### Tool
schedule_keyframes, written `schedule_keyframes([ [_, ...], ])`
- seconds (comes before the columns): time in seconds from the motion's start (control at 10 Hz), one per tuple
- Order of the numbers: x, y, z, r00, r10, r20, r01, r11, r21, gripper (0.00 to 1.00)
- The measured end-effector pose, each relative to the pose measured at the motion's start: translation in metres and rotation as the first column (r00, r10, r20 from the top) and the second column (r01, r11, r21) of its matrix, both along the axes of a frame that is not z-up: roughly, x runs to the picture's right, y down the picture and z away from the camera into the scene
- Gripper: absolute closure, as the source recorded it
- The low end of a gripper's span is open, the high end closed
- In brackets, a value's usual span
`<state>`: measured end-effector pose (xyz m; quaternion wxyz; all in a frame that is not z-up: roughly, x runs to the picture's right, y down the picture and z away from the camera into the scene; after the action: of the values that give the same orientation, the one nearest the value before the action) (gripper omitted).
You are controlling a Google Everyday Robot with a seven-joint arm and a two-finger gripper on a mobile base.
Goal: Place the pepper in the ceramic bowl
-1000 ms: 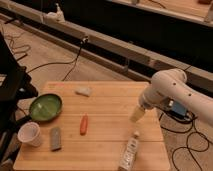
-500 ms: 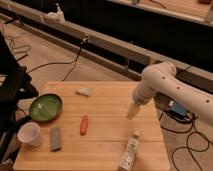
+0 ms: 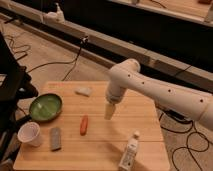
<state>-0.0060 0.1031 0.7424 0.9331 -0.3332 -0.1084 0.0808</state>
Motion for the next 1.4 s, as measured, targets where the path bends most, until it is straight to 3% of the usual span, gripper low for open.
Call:
schedule_keyframes([
  [0.1, -0.022, 0.009, -0.003, 0.998, -0.036, 0.044, 0.036, 0.9993, -0.011, 0.2],
  [0.2, -0.025, 0.01, -0.003, 0.998, -0.041, 0.049, 0.042, 0.9991, -0.011, 0.2],
  [0.5, -0.024, 0.01, -0.002, 0.998, -0.041, 0.047, 0.042, 0.9991, -0.01, 0.2],
  [0.7, -0.009, 0.011, 0.004, 0.998, -0.065, 0.022, 0.065, 0.9979, 0.003, 0.2],
  [0.9, -0.008, 0.018, 0.017, 0.992, -0.123, 0.038, 0.121, 0.992, 0.034, 0.2],
  [1.1, -0.02, 0.022, 0.033, 0.981, -0.182, 0.068, 0.176, 0.9806, 0.085, 0.2],
  [1.4, -0.044, 0.028, 0.048, 0.967, -0.216, 0.133, 0.198, 0.9704, 0.139, 0.2],
])
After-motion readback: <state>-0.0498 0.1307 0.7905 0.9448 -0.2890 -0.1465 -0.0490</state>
